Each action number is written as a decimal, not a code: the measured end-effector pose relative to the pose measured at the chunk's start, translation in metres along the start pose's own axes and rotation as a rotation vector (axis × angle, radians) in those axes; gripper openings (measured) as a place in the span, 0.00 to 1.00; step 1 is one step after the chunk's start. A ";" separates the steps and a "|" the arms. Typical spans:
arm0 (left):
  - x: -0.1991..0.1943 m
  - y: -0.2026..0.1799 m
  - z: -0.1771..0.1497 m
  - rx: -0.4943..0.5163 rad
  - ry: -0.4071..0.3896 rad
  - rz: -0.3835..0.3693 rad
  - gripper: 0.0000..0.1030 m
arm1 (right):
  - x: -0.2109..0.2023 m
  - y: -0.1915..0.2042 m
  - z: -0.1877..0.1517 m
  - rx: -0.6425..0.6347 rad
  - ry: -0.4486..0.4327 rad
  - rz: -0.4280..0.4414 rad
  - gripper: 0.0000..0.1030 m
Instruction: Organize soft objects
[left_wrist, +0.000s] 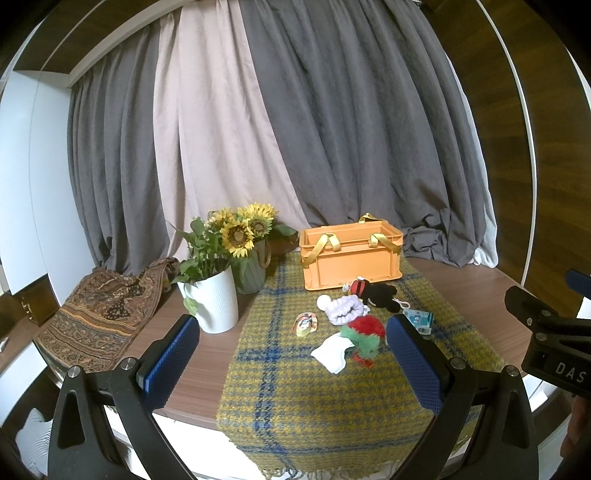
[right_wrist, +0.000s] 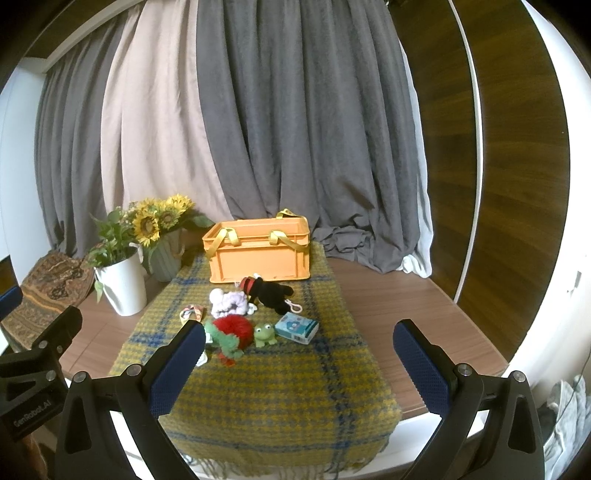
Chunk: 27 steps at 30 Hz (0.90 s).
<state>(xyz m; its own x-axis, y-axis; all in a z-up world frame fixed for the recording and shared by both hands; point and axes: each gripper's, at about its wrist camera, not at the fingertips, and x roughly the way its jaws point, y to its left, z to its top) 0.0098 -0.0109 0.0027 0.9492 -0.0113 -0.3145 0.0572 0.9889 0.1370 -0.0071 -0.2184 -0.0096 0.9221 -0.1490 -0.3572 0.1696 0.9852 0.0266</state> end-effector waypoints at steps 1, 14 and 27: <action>0.001 0.000 0.000 0.000 0.001 -0.001 1.00 | 0.000 0.001 0.000 -0.001 0.000 0.000 1.00; 0.016 0.001 -0.011 -0.012 0.055 -0.021 1.00 | 0.014 0.006 -0.007 0.001 0.039 0.031 1.00; 0.117 0.003 -0.012 0.005 0.180 -0.134 0.85 | 0.095 0.022 -0.003 0.034 0.129 0.021 0.98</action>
<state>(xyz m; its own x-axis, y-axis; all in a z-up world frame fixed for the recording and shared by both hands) 0.1177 -0.0075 -0.0455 0.8624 -0.1154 -0.4930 0.1808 0.9797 0.0868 0.0830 -0.2109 -0.0462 0.8734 -0.1137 -0.4735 0.1640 0.9842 0.0661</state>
